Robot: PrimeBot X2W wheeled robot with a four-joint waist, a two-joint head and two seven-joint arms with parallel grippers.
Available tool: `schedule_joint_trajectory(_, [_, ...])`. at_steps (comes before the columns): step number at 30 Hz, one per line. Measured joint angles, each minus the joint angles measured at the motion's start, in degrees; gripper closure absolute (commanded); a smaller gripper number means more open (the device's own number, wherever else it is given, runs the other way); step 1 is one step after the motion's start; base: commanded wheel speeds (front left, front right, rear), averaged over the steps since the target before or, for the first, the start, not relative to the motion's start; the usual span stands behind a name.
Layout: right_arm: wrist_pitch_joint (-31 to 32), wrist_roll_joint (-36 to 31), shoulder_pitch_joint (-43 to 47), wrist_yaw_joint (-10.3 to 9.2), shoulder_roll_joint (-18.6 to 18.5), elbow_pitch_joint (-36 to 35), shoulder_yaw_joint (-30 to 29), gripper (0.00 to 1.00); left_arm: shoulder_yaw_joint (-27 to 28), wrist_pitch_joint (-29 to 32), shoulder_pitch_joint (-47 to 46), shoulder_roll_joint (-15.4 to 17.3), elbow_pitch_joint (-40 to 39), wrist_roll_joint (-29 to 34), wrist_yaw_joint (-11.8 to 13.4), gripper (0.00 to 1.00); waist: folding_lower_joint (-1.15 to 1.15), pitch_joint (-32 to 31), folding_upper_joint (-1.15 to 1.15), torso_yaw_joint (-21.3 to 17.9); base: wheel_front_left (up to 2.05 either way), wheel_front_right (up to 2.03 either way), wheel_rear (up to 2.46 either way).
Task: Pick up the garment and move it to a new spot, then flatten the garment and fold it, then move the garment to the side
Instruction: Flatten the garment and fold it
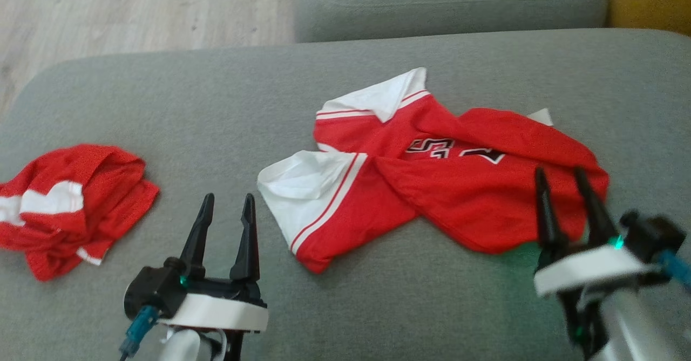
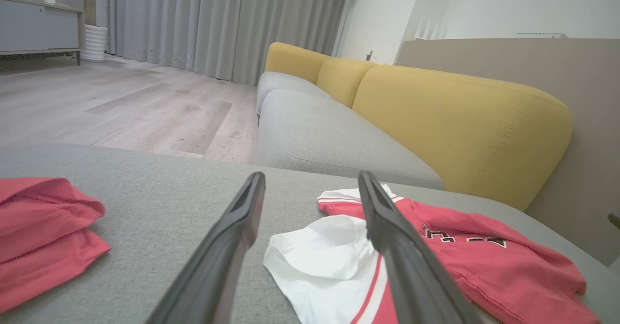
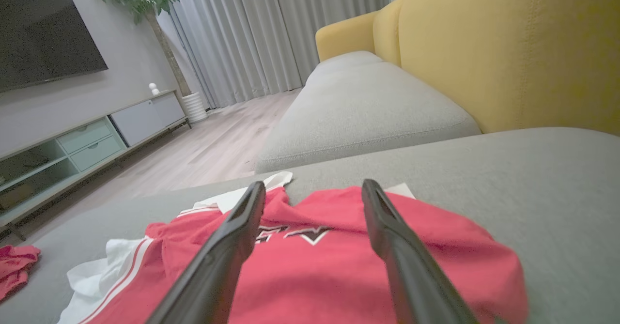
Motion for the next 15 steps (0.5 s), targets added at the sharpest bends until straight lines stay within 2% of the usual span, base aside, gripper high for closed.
schedule_joint_trajectory(8, [0.0, -6.1, 10.6, 0.00, 4.1, -5.3, 0.0, 0.00, 0.1, 0.0, 0.3, 0.0, 0.0, 0.0, -0.3, 0.00, 0.00, -0.9, 0.00, -2.3, 0.00, 0.00, 0.00])
schedule_joint_trajectory(15, [0.0, -9.7, 12.6, 0.00, 4.7, -5.9, 0.9, 0.00, 0.0, 0.0, 0.3, 0.0, 0.3, 0.0, -0.5, 0.00, 0.01, -0.3, 0.00, -1.8, 0.00, 0.00, 0.00])
